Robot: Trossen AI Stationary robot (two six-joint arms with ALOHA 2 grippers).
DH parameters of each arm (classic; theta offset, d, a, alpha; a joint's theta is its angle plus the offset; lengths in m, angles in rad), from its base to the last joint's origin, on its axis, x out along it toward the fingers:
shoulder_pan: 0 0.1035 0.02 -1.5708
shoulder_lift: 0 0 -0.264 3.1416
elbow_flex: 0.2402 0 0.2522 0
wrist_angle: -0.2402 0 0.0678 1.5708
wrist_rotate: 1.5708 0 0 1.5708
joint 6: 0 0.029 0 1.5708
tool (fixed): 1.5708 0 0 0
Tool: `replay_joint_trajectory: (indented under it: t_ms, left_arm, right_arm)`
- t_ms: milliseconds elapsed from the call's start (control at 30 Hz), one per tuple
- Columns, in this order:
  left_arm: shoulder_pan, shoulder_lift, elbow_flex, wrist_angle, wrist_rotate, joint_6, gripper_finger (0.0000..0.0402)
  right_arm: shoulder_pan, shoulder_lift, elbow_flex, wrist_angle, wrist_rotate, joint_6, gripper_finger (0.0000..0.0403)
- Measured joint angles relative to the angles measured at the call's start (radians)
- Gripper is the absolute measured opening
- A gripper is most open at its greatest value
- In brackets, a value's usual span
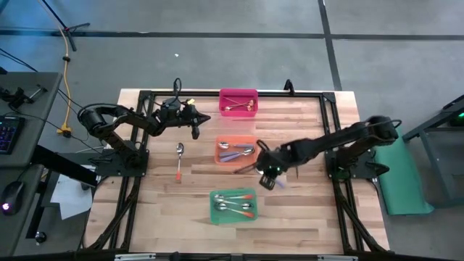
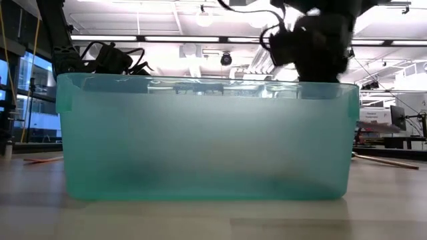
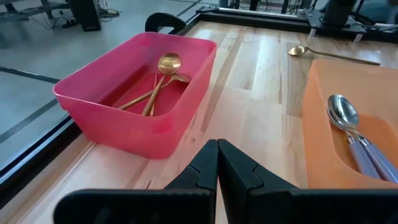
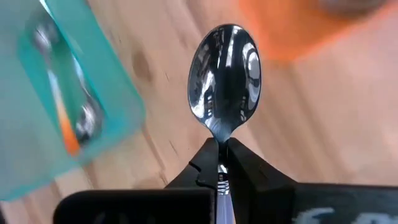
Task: Sort silverware by color (type)
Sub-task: Put the violet spoon into the orange bin
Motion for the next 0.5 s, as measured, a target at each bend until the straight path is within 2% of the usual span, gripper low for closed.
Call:
replay_joint_trajectory:
  t_ms: [233, 500]
  left_arm:
    - [0.0, 0.0, 0.0, 0.001, 0.0, -0.002, 0.0]
    - [0.0, 0.0, 0.0, 0.001, 0.0, -0.001, 0.0]
  right_arm:
    - [-0.128, 0.027, 0.217, -0.081, -0.004, -0.214, 0.0]
    - [-0.265, 0.263, 0.525, -0.158, -0.023, -0.573, 0.0]
